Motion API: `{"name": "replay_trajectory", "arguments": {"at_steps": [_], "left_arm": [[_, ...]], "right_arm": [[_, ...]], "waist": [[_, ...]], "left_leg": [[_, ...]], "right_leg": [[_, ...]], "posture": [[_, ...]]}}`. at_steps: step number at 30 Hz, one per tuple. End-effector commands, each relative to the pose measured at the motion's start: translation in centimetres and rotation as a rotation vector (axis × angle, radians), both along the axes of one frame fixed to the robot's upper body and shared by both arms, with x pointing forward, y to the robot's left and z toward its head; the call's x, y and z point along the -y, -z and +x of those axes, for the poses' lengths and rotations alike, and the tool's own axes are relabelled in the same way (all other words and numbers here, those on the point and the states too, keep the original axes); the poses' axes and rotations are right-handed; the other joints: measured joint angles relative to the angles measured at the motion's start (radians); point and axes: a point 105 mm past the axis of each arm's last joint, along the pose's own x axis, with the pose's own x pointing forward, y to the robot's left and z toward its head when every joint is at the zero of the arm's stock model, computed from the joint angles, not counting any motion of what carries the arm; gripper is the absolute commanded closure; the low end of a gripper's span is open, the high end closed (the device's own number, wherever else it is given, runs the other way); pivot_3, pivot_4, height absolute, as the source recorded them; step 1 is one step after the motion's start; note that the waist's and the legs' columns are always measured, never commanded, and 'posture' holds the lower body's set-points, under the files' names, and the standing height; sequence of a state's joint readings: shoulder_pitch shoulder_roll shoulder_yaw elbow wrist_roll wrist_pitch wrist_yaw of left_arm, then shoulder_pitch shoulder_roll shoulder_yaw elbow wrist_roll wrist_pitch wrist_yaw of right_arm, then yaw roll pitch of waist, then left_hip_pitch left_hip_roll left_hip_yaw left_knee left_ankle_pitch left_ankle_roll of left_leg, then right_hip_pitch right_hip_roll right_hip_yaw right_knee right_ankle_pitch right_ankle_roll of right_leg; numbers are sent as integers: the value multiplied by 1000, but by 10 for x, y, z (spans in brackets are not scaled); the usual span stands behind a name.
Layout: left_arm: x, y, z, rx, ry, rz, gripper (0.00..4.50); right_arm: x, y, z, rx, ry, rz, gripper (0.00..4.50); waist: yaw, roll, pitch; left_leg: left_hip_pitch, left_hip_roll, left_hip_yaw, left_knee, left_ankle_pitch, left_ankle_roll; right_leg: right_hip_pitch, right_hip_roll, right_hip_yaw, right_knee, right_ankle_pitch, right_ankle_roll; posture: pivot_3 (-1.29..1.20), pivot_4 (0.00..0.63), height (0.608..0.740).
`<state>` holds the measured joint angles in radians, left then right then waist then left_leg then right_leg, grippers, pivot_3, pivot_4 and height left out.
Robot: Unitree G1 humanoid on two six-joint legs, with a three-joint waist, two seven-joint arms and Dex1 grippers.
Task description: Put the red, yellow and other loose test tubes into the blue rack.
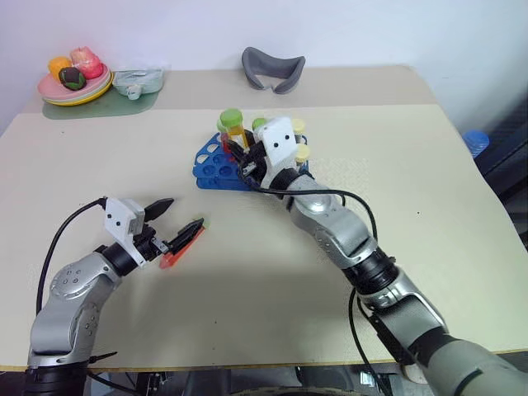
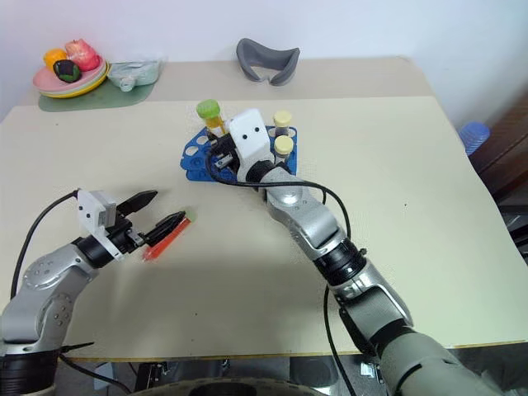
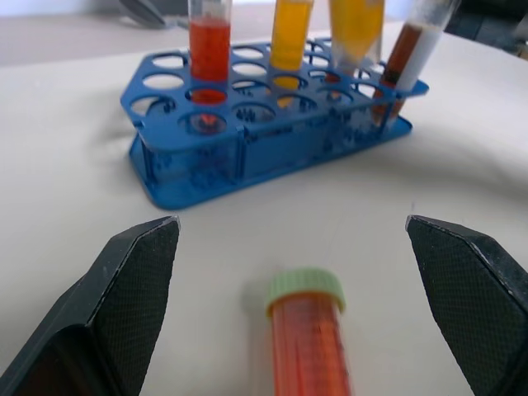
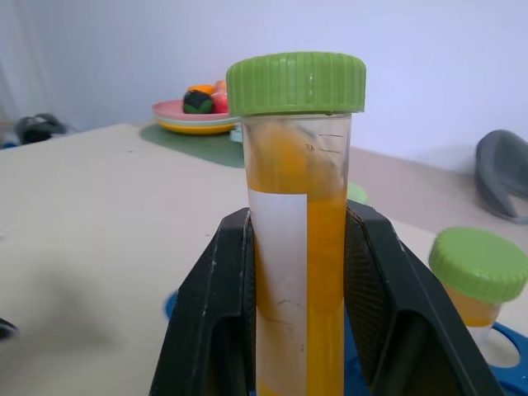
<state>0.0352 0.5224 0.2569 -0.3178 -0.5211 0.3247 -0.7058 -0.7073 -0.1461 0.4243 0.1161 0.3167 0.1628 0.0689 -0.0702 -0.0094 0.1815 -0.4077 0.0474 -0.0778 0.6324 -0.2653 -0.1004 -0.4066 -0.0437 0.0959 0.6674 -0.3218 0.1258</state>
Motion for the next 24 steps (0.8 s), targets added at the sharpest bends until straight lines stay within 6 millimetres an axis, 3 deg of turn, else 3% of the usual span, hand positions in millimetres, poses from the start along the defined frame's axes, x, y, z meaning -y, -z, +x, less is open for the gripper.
{"name": "replay_trajectory", "arguments": {"at_steps": [1,13,24], "left_arm": [[0,-14,-1,54,-1,-4,0],[5,-18,-7,47,27,5,0],[7,-19,-9,40,35,12,0]], "right_arm": [[6,-12,2,89,28,54,3541],[14,15,18,53,129,62,3541],[5,19,19,36,104,79,3541]], "waist": [[-2,0,0],[-3,0,0],[-3,0,0]], "left_leg": [[0,0,0,0,0,0],[1,0,0,0,1,-1],[2,0,0,0,1,-2]], "right_leg": [[0,0,0,0,0,0],[0,0,0,2,0,0],[1,0,0,3,0,0]], "posture": [[0,150,740],[0,150,740],[0,150,740]]}}
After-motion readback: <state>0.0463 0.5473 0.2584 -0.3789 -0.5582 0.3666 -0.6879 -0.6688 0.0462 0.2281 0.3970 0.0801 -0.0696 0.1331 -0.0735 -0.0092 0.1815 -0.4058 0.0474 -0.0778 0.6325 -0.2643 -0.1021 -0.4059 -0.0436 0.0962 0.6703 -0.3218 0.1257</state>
